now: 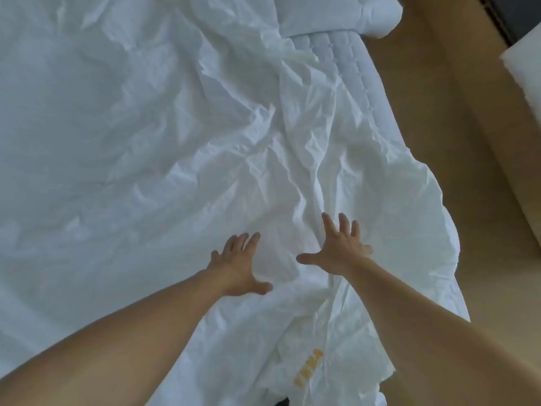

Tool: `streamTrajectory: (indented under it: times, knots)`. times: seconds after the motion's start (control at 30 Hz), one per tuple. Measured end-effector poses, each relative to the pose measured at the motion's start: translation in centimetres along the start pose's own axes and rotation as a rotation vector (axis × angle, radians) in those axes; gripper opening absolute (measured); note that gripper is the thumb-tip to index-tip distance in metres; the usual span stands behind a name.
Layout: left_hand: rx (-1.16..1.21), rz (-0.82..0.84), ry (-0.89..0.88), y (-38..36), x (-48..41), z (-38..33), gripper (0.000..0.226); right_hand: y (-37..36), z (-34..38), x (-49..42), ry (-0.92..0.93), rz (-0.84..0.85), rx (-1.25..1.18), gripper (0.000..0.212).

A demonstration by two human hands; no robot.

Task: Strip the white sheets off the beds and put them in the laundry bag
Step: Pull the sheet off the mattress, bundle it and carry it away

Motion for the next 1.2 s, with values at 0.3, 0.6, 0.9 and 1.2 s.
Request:
streamTrajectory:
  times: [0.3, 0.6, 0.9, 1.2]
  knots:
    - [-0.418, -0.109, 0.139, -2.4, -0.9, 4.9, 0.084, -1.5, 1.4, -5.6, -0.046, -0.159, -0.023, 0.144]
    - [0.005, -0.423, 0.067, -0.9, 0.4, 5.5, 0.01, -1.8, 3.5, -4.9, -0.015, -0.233, -0.099, 0.02]
    - [0.543, -0.74, 0.223, 6.2, 6.3, 7.2, 0.015, 1.2, 6.9, 3.0, 0.013, -0.129, -0.862, 0.014]
    - [0.98, -1.311, 0.118, 23.3, 19.0, 4.1, 0.045, 11.1, 16.3, 18.4, 0.207, -0.045, -1.416, 0.02]
Point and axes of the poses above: each hand's wrist, its own x-axis away from the middle knuckle, its own y-axis out of the back of the hand, z = x × y, the point moved 5 cm from there along -x, towards the middle knuckle, and after that the axes turned 15 degrees about -y, right-handed, at the moved point
